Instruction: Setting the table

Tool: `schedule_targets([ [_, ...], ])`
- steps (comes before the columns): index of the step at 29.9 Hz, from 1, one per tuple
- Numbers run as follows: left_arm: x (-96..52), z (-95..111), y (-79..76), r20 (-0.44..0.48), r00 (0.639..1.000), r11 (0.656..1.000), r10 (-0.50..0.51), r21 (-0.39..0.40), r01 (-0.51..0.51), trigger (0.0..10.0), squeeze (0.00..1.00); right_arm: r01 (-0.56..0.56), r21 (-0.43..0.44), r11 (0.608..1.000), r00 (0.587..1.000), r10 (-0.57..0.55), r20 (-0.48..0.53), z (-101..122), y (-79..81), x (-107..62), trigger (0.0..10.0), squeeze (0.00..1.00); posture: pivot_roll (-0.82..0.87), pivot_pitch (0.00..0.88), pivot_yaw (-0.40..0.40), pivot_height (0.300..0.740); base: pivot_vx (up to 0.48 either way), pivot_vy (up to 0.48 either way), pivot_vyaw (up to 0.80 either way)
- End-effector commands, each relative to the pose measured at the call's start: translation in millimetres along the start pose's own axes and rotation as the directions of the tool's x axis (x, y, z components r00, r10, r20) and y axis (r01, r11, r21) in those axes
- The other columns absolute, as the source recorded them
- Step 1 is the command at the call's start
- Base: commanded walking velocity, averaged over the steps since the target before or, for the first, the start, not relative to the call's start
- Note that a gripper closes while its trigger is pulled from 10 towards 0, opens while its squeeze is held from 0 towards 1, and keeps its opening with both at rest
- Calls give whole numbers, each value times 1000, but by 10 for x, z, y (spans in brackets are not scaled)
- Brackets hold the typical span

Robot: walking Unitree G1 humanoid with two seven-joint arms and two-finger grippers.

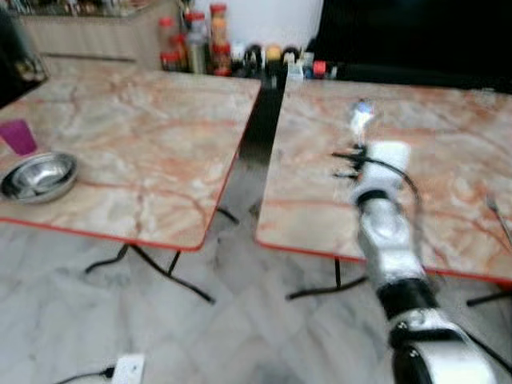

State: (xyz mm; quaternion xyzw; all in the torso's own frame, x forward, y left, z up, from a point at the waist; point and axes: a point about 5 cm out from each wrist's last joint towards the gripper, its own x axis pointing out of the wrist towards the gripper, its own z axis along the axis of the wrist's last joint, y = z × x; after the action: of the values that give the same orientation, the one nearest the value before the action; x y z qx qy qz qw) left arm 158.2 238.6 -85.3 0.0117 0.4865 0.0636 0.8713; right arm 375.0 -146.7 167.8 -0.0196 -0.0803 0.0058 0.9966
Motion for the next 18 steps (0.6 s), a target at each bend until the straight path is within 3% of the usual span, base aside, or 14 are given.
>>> schedule_targets([
  [1,6,-23,-68,-10,1000,1000,-12,-7,12,10000,0,31,-14,999,999,-31,14,39,-116,4,10000,0,19,0,9,740,0,480,0],
  [18,3,-43,-68,-11,1000,1000,2,-19,-3,10000,0,18,-9,1000,1000,-18,8,19,-61,-13,10000,0,31,0,8,740,0,480,0],
])
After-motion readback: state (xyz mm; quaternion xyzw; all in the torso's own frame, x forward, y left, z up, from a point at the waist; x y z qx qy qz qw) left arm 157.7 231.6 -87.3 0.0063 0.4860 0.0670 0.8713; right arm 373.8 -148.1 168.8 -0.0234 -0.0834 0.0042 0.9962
